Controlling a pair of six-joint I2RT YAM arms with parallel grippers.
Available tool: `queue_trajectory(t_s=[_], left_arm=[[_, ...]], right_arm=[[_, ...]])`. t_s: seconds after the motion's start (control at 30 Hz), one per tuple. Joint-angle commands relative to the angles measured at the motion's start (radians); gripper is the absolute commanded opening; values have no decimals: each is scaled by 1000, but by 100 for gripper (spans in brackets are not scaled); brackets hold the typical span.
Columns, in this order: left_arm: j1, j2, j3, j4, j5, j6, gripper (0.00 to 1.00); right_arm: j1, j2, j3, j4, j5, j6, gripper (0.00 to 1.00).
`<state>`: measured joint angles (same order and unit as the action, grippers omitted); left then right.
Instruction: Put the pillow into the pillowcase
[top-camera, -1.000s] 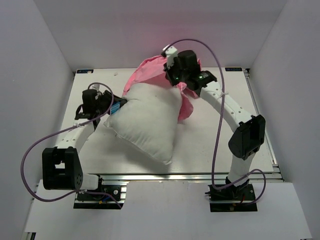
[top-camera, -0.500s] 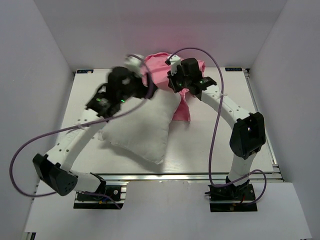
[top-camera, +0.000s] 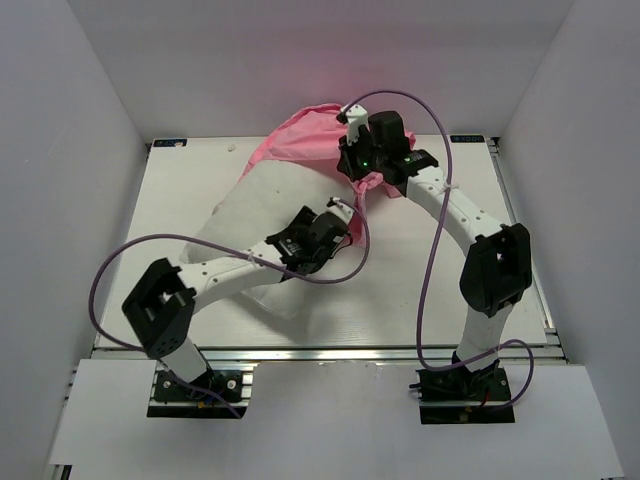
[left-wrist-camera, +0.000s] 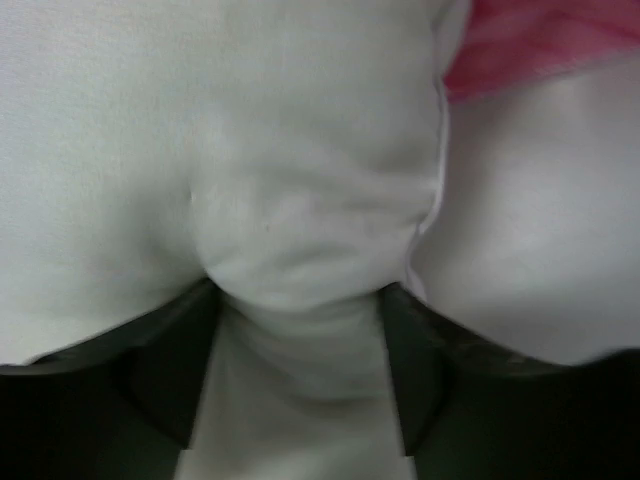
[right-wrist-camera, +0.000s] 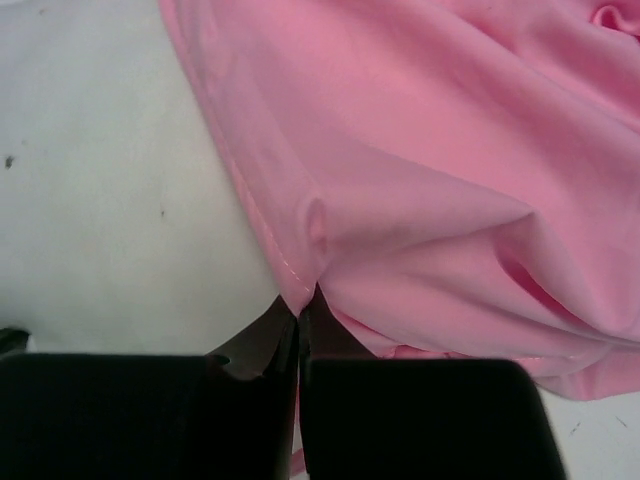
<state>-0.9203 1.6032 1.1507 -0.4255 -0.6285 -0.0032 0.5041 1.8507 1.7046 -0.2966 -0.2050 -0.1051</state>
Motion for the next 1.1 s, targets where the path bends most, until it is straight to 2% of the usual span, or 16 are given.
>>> queue_trajectory(t_s=[0.0,0.07,0.1,0.13,0.17,0.27,0.3,0.37,0.43,0.57,0.63,0.7,0.83,0.93,1.0,1.07], left_arm=[[15,115,44,54,-257,29,68],[21,159,73,65,-249,16,47],[26,187,81,71,-234,-21,30],[38,192,92,70,-217,-44,4],[50,195,109,44,-192,-113,0],[124,140,199,21,1,-248,0],[174,68,211,49,141,-274,0],[228,-11,198,179,264,-355,0],[293,-58,213,237,347,-395,0],[354,-23,310,234,358,-464,0],[379,-35,265,313,394,-504,0],[388,-39,250,410,444,-573,0],[390,-6,244,478,538,-686,0],[399,-11,178,601,618,-803,0],[416,-5,129,649,679,-901,0],[435,1,65,729,707,-1023,0]], right_arm=[[1,-62,-14,17,-36,25,0],[-1,-67,-22,16,-39,28,0],[-2,-73,-29,16,-48,30,0],[-1,-77,-33,11,-53,31,0],[-2,-79,-34,7,-59,33,0],[-7,-90,-28,-7,-94,50,0],[-9,-90,-16,-16,-124,70,0],[-10,-90,56,-50,-164,94,0],[-7,-93,143,-67,-244,141,0],[54,-90,292,-162,-315,163,0],[70,-74,328,-223,-372,188,0],[77,-87,310,-202,-393,231,0],[71,-48,300,-174,-306,214,0],[-7,42,343,-176,-309,242,0],[-19,87,345,-185,-245,185,0],[-42,105,342,-226,-244,135,18]])
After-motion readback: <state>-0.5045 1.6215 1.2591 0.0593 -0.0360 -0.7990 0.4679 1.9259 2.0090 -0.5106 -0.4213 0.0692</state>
